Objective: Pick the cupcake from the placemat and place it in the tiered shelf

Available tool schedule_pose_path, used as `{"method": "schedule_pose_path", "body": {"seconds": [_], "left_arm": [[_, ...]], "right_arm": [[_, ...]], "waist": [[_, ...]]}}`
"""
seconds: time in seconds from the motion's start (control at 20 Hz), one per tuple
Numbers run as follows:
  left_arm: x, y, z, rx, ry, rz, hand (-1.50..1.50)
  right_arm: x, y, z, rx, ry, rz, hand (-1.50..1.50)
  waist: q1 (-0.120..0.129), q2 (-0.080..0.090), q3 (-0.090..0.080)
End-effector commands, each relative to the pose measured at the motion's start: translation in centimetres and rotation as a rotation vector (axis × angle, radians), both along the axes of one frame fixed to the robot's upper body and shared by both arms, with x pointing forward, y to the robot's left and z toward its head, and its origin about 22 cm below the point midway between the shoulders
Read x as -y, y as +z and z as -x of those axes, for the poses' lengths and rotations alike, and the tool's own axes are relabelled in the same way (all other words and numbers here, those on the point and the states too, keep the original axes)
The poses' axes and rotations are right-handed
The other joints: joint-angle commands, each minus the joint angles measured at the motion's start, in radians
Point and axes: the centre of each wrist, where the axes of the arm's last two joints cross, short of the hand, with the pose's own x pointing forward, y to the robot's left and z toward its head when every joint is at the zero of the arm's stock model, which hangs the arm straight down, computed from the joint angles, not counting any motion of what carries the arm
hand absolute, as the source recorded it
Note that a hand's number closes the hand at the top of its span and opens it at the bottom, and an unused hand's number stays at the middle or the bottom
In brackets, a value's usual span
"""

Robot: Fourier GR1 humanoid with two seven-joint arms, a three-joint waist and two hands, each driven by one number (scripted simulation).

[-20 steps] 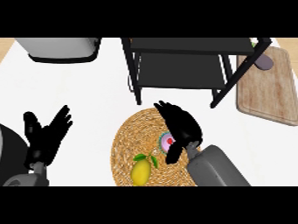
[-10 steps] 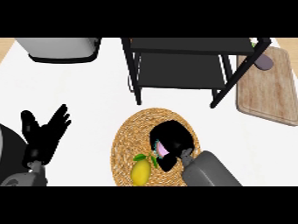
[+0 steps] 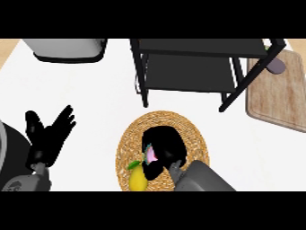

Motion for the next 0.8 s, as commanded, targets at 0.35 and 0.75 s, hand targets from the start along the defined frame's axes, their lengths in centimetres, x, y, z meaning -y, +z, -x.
{"method": "schedule_pose_path", "body": {"seconds": [0.35,0.75], "left_arm": [[-1.2,0.7,-0.9,-0.017,0.016,-0.002,0.00],[-0.4,-0.8,1.6,-0.007,0.030,0.005,0.00]], "right_arm": [[-5.6,12.3,3.5,0.367,-0.190,-0.239,1.50],[-5.0,21.4,4.2,0.559,-0.353,-0.224,1.50]], "waist": [[-0.015,-0.011,-0.001],[-0.022,-0.015,-0.002]]}}
